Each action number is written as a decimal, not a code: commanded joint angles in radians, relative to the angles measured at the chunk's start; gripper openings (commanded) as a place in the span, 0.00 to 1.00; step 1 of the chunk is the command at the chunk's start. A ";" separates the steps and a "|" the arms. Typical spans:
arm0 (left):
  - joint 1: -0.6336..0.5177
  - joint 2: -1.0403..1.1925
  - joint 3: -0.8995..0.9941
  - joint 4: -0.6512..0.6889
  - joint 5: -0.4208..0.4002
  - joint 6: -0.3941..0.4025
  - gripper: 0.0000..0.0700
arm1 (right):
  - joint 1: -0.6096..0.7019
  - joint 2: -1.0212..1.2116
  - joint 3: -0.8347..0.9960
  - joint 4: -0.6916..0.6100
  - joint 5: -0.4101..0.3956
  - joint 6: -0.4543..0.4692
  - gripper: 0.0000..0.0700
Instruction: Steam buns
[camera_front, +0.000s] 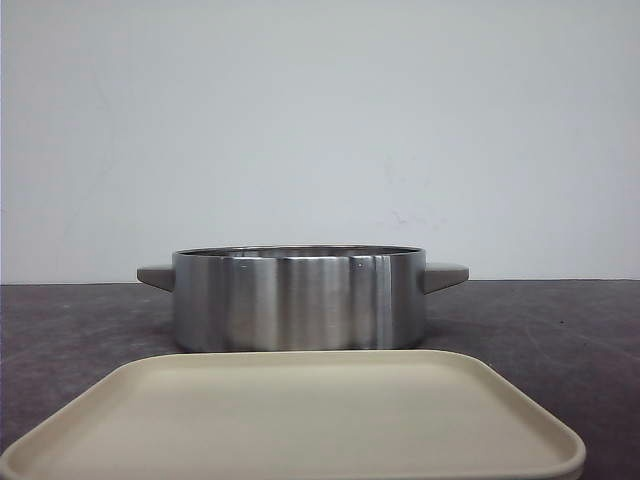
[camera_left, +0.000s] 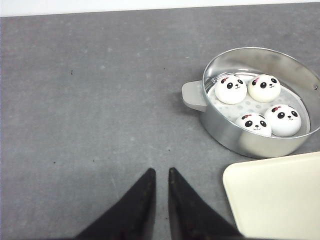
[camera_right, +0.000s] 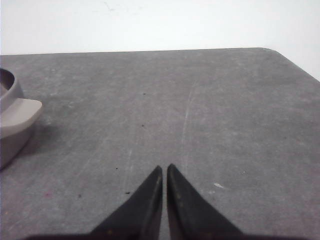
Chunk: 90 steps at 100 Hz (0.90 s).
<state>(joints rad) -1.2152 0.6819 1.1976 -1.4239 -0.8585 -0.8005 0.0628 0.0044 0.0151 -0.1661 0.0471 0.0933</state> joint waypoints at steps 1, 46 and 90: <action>-0.011 0.008 0.019 -0.019 -0.006 -0.003 0.00 | 0.001 -0.001 -0.003 0.008 0.002 0.004 0.01; -0.011 0.008 0.019 -0.019 -0.006 -0.003 0.00 | 0.000 -0.001 -0.003 0.008 0.005 0.003 0.01; 0.026 0.003 0.018 0.004 -0.106 0.238 0.00 | 0.000 -0.001 -0.003 0.008 0.005 0.003 0.01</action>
<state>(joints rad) -1.2079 0.6811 1.1976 -1.4239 -0.8734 -0.6762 0.0628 0.0044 0.0151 -0.1661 0.0498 0.0933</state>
